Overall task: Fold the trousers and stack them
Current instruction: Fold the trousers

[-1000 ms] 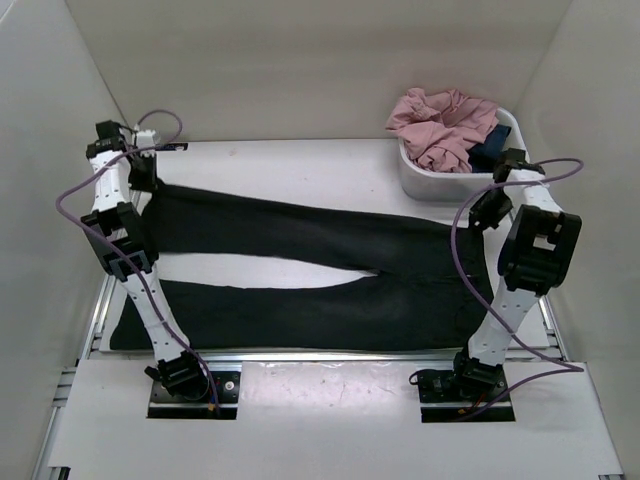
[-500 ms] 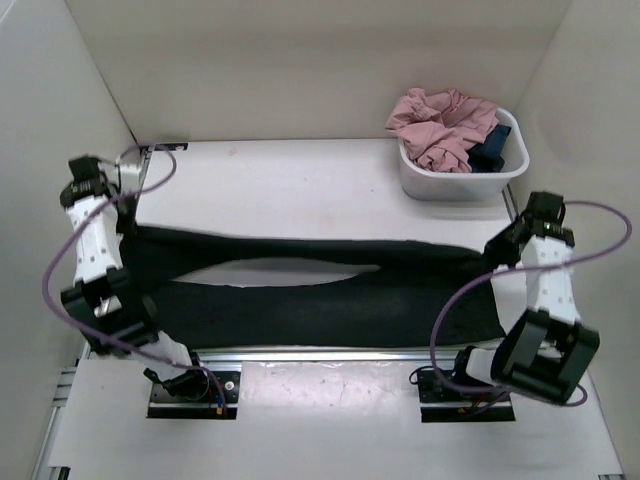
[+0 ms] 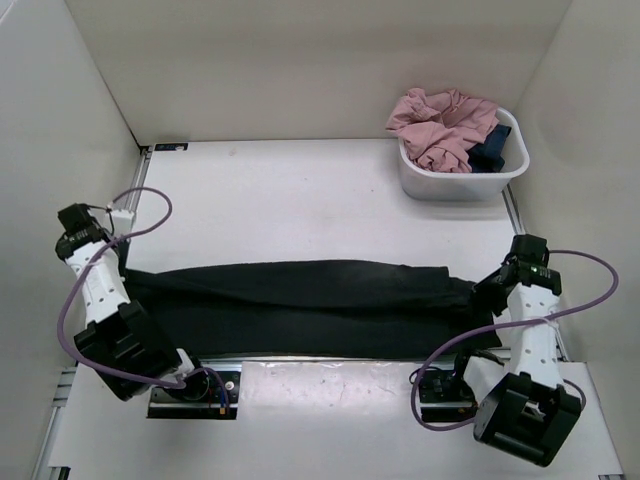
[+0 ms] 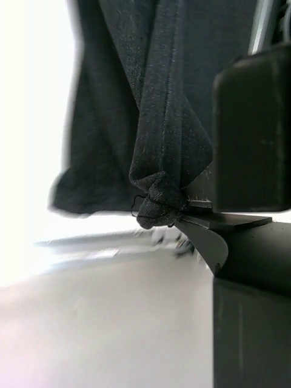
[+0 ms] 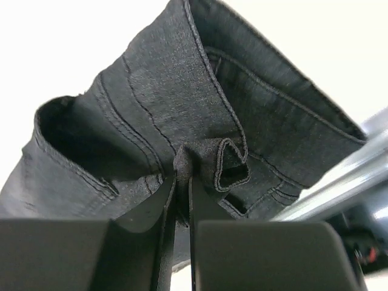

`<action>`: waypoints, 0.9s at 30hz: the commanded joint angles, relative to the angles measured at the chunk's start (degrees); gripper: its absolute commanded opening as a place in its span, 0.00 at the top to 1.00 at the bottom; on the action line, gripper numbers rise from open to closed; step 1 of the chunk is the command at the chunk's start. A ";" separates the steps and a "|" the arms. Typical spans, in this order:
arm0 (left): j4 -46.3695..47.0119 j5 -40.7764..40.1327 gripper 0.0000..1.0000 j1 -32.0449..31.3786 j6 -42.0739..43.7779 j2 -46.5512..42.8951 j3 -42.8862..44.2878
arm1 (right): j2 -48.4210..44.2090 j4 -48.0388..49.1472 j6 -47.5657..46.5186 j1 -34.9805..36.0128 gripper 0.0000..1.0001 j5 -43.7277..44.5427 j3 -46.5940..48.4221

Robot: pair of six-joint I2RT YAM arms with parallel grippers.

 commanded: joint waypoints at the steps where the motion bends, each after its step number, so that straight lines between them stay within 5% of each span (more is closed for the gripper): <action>1: 4.08 2.57 0.86 0.99 3.66 -0.81 8.75 | -2.83 -8.68 0.88 0.15 1.00 6.04 6.88; 5: 3.38 5.29 0.86 0.99 9.20 -3.77 8.08 | -6.09 -16.16 1.40 0.15 1.00 7.55 9.19; 12: 4.07 7.67 0.86 0.99 14.67 -7.49 2.71 | -11.54 -18.13 3.52 0.15 1.00 3.08 -1.27; 21: 3.55 13.21 0.86 0.46 6.57 4.38 15.71 | 3.49 -11.86 -0.79 0.15 1.00 0.78 11.81; 27: 3.55 9.96 0.86 0.99 18.86 -3.69 8.46 | -5.82 -19.34 -0.79 0.15 1.00 2.37 4.90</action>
